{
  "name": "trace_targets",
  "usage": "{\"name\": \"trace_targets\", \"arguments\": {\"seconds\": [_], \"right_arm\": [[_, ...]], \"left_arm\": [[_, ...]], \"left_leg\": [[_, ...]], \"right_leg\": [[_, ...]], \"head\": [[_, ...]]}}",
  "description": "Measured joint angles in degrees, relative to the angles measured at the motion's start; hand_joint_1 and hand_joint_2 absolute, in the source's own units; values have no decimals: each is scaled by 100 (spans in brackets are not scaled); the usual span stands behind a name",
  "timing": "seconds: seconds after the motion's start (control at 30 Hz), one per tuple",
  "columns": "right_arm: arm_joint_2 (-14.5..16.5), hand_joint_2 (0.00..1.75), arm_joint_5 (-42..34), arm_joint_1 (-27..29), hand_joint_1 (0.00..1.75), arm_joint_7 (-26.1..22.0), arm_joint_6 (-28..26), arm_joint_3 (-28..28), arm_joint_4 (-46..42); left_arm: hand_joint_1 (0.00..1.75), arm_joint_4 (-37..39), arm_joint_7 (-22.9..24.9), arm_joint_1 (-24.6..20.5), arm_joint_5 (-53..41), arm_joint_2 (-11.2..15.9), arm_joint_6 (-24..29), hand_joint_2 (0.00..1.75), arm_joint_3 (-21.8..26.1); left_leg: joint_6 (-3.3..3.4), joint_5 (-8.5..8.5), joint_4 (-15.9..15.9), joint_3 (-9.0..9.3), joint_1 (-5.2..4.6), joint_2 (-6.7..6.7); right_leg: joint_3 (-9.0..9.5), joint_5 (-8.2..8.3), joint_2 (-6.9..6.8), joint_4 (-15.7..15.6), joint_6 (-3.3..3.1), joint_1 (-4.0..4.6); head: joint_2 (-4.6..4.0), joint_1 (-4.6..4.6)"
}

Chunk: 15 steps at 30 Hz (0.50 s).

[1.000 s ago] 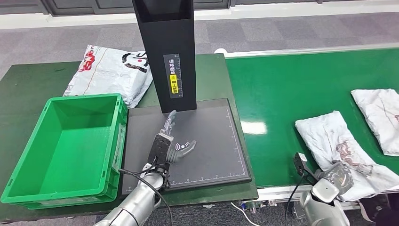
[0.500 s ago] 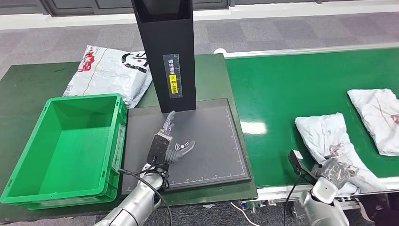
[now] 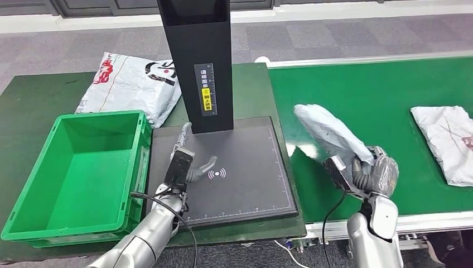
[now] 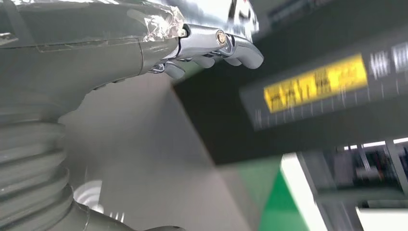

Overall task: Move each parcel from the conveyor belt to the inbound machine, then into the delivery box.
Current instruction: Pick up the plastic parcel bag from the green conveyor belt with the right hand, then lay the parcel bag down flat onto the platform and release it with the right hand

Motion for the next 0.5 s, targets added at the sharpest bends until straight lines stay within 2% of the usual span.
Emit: {"name": "trace_targets", "arguments": {"seconds": [0.17,0.33,0.43,0.5], "right_arm": [[265,175,-192,-13,175,-177,1,503,-651],[357,175,-371,-98,175,151,117,1347,-768],[367,175,-620,-229,175,458,427,2060,-713],[387,175,-921,-377,175,552,901,2488,-580]], "left_arm": [[0,-3,20,-164,-55,127,99,175,157],[0,-11,-28,-219,-120,173,181,175,255],[0,-14,-29,-273,-146,180,194,175,290],[0,-18,-29,-305,-164,187,194,175,307]], "left_leg": [[0,3,0,-1,1,-6],[1,4,0,-5,0,0],[0,4,0,-6,0,3],[-1,5,0,-5,2,3]], "right_leg": [[1,0,-7,1,0,1],[-3,1,1,1,1,0],[-6,1,5,0,1,-1],[-6,2,5,1,1,1]], "head": [[0,-1],[0,0],[0,0],[0,0]]}}
